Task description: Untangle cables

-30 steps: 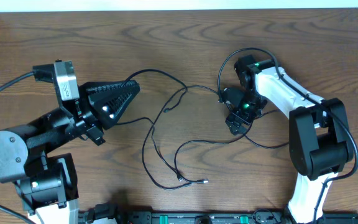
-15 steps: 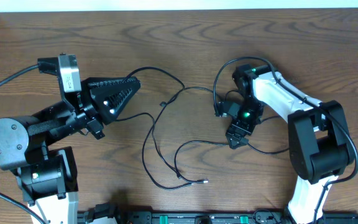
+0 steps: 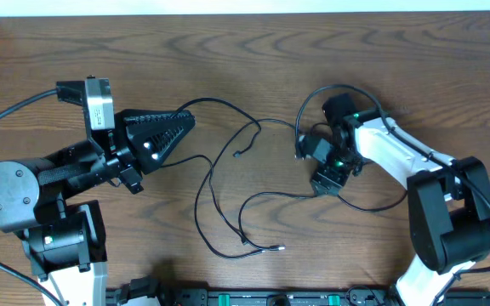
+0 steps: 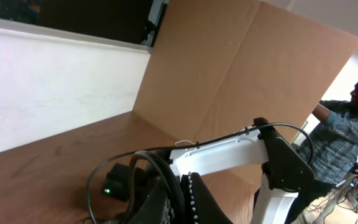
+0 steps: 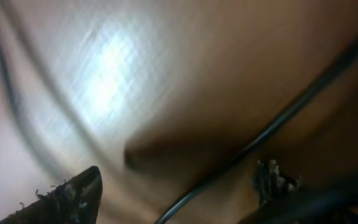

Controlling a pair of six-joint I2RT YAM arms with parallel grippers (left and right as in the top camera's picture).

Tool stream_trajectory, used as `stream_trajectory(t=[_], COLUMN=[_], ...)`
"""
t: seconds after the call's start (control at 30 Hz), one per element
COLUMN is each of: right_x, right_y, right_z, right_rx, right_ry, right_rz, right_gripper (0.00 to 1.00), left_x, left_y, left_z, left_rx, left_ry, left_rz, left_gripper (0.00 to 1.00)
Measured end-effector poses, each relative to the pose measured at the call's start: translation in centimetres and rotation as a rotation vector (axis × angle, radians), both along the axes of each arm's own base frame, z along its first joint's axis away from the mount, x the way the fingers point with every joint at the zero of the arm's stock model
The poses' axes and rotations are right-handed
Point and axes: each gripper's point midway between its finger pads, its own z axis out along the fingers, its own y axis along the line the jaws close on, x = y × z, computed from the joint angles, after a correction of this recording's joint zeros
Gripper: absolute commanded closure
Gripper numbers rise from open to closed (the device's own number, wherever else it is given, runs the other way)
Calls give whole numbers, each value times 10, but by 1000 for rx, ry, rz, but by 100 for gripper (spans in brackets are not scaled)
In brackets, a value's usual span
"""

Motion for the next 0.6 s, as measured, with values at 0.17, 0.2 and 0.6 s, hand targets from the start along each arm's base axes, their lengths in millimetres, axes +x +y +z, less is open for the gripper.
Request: stream_trajectory(t=[0.17,0.2,0.6], right_x=[19,22,25], right_y=[6,7,13], right_z=[-3,-4,-6], right_rx=[31,33,74], right_ry=[-99,-114,-157], right_rz=[-6,-6,-1], right_gripper=[19,19,11], left_x=[0,0,0], left_y=[0,0,0], left_z=[0,0,0], left_rx=[0,0,0], left_ry=[-1,0,0], left_rz=[0,0,0], left_gripper=[93,93,93])
